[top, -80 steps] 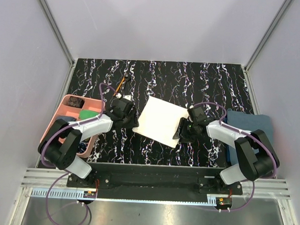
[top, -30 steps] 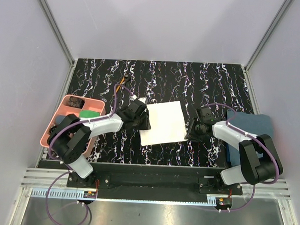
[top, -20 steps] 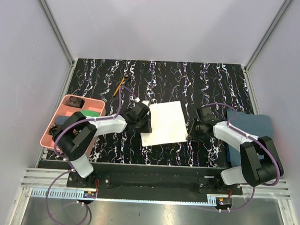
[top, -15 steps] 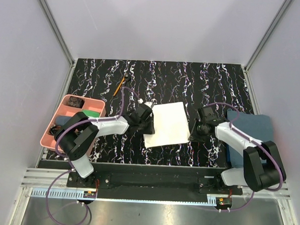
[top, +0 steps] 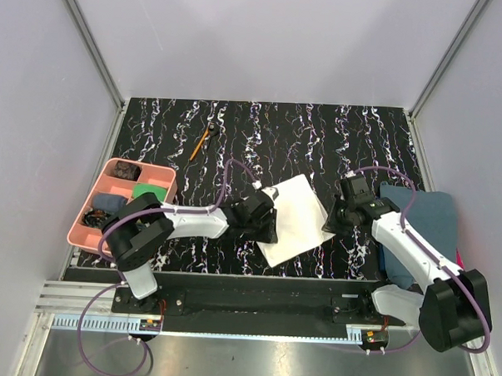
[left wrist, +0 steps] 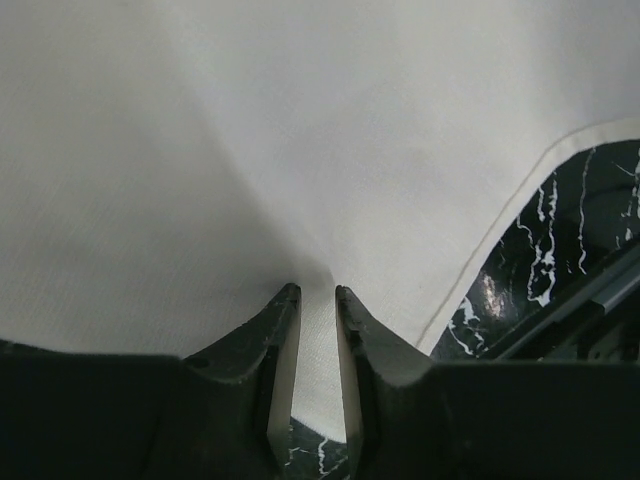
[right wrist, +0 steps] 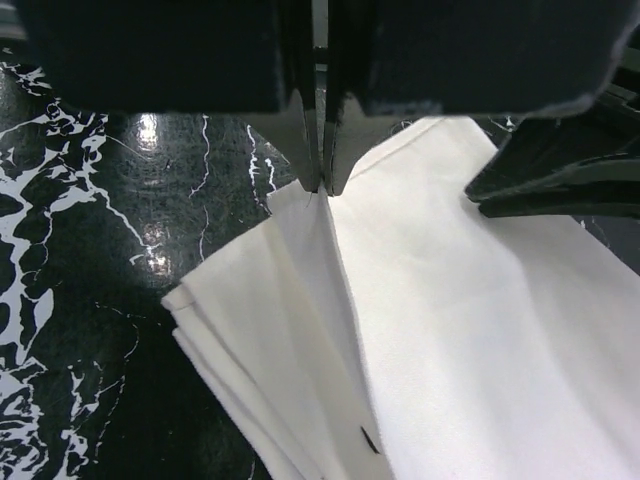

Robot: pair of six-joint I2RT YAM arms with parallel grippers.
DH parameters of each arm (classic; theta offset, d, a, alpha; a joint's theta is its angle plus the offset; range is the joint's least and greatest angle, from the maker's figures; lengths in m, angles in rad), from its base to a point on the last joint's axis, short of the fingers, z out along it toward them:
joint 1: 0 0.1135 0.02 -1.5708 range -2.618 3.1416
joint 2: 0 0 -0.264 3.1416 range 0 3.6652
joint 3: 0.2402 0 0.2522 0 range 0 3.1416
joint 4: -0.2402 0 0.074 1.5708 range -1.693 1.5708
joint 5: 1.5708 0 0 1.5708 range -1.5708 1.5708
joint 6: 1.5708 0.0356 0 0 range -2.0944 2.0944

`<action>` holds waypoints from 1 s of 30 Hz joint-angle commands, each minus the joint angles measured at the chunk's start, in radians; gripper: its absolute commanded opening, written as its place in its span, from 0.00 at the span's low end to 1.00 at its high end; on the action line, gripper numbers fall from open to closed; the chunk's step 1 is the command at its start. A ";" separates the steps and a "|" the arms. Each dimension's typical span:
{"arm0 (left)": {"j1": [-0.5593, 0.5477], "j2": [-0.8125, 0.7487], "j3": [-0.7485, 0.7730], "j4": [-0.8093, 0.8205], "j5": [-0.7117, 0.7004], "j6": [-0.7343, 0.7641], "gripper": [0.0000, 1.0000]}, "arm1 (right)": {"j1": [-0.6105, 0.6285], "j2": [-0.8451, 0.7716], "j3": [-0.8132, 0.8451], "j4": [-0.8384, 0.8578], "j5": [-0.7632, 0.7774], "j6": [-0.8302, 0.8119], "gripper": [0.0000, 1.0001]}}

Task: Fold the napkin into a case and place the utensils inside
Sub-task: Fold the square-folded napkin at the center of the board.

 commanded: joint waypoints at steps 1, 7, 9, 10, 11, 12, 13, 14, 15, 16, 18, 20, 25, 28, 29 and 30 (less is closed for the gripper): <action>-0.024 -0.012 0.022 0.034 0.028 -0.037 0.27 | 0.004 -0.030 0.036 -0.009 -0.059 -0.039 0.00; 0.085 -0.173 0.011 -0.036 -0.026 0.007 0.35 | 0.004 0.029 0.056 0.123 -0.238 -0.069 0.00; 0.122 -0.189 -0.004 -0.044 -0.026 0.021 0.35 | 0.005 0.063 0.072 0.190 -0.315 -0.057 0.00; 0.163 -0.201 -0.012 -0.044 -0.017 0.021 0.35 | 0.008 0.109 0.090 0.215 -0.344 -0.044 0.00; 0.186 -0.212 -0.036 -0.037 -0.011 0.017 0.34 | 0.013 0.138 0.105 0.238 -0.364 -0.038 0.00; 0.206 -0.230 -0.050 -0.026 -0.002 0.015 0.35 | 0.023 0.198 0.122 0.266 -0.393 -0.035 0.00; 0.243 -0.243 -0.066 -0.006 0.009 0.007 0.35 | 0.048 0.229 0.166 0.275 -0.403 -0.029 0.00; 0.257 -0.252 -0.088 0.002 0.008 0.007 0.35 | 0.066 0.260 0.191 0.290 -0.410 -0.026 0.00; 0.267 -0.267 -0.093 0.000 0.006 0.009 0.35 | 0.083 0.311 0.212 0.303 -0.415 -0.018 0.00; 0.290 -0.272 -0.101 -0.003 0.001 0.012 0.35 | 0.111 0.338 0.251 0.321 -0.424 0.003 0.00; 0.315 -0.287 -0.109 -0.006 -0.003 0.012 0.35 | 0.125 0.419 0.301 0.370 -0.458 0.032 0.00; 0.332 -0.302 -0.124 -0.003 -0.006 0.009 0.35 | 0.146 0.468 0.341 0.398 -0.475 0.063 0.00; 0.370 -0.336 -0.145 -0.013 -0.008 0.018 0.35 | 0.175 0.611 0.430 0.448 -0.501 0.117 0.00; 0.384 -0.345 -0.156 -0.012 -0.002 0.021 0.35 | 0.183 0.669 0.464 0.464 -0.510 0.131 0.00; 0.386 -0.345 -0.159 -0.014 -0.002 0.021 0.35 | 0.186 0.679 0.470 0.470 -0.518 0.132 0.00; 0.389 -0.348 -0.164 -0.012 -0.002 0.023 0.35 | 0.188 0.701 0.484 0.470 -0.524 0.131 0.00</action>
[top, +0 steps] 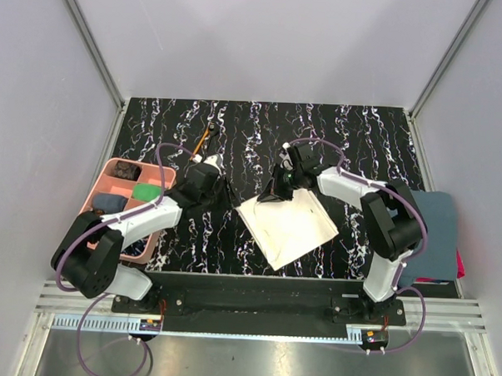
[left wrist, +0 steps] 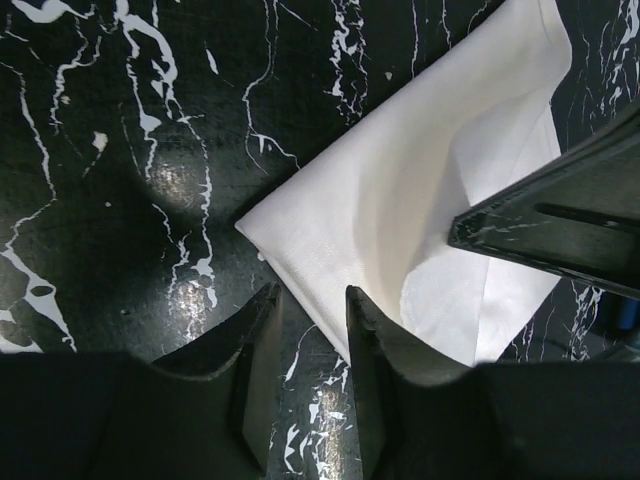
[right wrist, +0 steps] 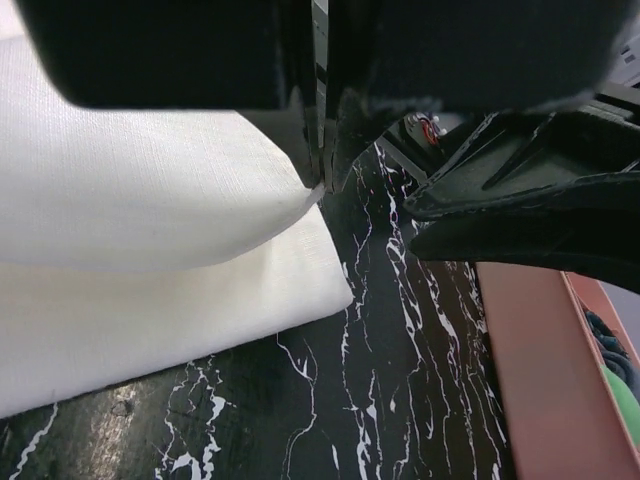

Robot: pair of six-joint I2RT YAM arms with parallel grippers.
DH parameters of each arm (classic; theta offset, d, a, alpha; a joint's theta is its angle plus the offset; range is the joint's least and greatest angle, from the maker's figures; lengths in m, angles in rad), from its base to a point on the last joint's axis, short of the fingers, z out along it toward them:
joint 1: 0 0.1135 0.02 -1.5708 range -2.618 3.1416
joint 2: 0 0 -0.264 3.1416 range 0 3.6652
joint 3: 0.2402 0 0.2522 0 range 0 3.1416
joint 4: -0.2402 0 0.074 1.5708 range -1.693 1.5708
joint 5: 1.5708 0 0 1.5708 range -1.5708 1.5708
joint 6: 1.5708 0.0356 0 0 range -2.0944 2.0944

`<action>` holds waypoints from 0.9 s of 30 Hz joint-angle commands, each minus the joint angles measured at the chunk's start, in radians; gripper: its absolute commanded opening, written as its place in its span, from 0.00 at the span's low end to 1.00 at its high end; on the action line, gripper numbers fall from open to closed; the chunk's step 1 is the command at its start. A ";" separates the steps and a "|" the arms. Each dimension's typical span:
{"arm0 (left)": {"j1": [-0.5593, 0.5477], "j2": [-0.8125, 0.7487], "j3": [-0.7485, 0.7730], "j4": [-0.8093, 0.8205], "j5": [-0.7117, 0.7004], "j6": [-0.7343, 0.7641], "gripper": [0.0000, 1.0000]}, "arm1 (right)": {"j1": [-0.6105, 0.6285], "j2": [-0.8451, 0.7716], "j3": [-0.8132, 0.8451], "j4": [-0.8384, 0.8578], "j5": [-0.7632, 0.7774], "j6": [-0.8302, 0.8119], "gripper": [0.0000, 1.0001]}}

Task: Fold the napkin into a case and place the utensils inside
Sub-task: Fold the square-folded napkin at the center of the board.

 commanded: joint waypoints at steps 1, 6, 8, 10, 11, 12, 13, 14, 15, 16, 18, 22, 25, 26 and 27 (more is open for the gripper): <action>0.015 -0.033 -0.019 0.022 -0.001 0.017 0.35 | 0.015 0.057 0.069 0.057 -0.051 0.037 0.00; 0.018 -0.028 -0.024 0.031 0.007 0.017 0.35 | 0.028 0.102 0.095 0.060 -0.072 0.036 0.00; 0.018 -0.021 -0.022 0.031 0.006 0.017 0.35 | 0.029 0.112 0.106 0.058 -0.069 0.034 0.00; 0.018 -0.015 -0.022 0.031 0.009 0.017 0.35 | 0.034 0.125 0.113 0.057 -0.078 0.033 0.00; 0.018 -0.010 -0.019 0.031 0.006 0.018 0.35 | 0.034 0.128 0.119 0.058 -0.082 0.033 0.00; 0.018 -0.010 -0.019 0.034 0.007 0.021 0.35 | 0.037 0.128 0.121 0.058 -0.082 0.033 0.00; 0.016 -0.005 -0.019 0.034 0.006 0.020 0.35 | 0.038 0.132 0.119 0.058 -0.079 0.033 0.00; 0.018 -0.002 -0.021 0.034 0.006 0.020 0.35 | 0.040 0.134 0.122 0.058 -0.078 0.033 0.00; 0.016 -0.001 -0.019 0.034 0.004 0.021 0.35 | 0.043 0.137 0.123 0.057 -0.078 0.033 0.00; 0.018 0.002 -0.021 0.034 0.004 0.021 0.35 | 0.044 0.145 0.126 0.058 -0.083 0.034 0.00; 0.018 0.002 -0.022 0.035 0.006 0.020 0.35 | 0.047 0.151 0.129 0.057 -0.086 0.033 0.00; 0.018 0.001 -0.024 0.035 0.003 0.023 0.35 | 0.055 0.160 0.135 0.060 -0.095 0.034 0.00; 0.018 0.002 -0.024 0.034 -0.005 0.024 0.35 | 0.061 0.162 0.138 0.061 -0.098 0.033 0.00; 0.018 0.004 -0.024 0.032 -0.002 0.024 0.35 | 0.064 0.163 0.139 0.061 -0.100 0.033 0.01; 0.018 0.002 -0.024 0.034 -0.005 0.024 0.35 | 0.064 0.165 0.141 0.061 -0.103 0.034 0.01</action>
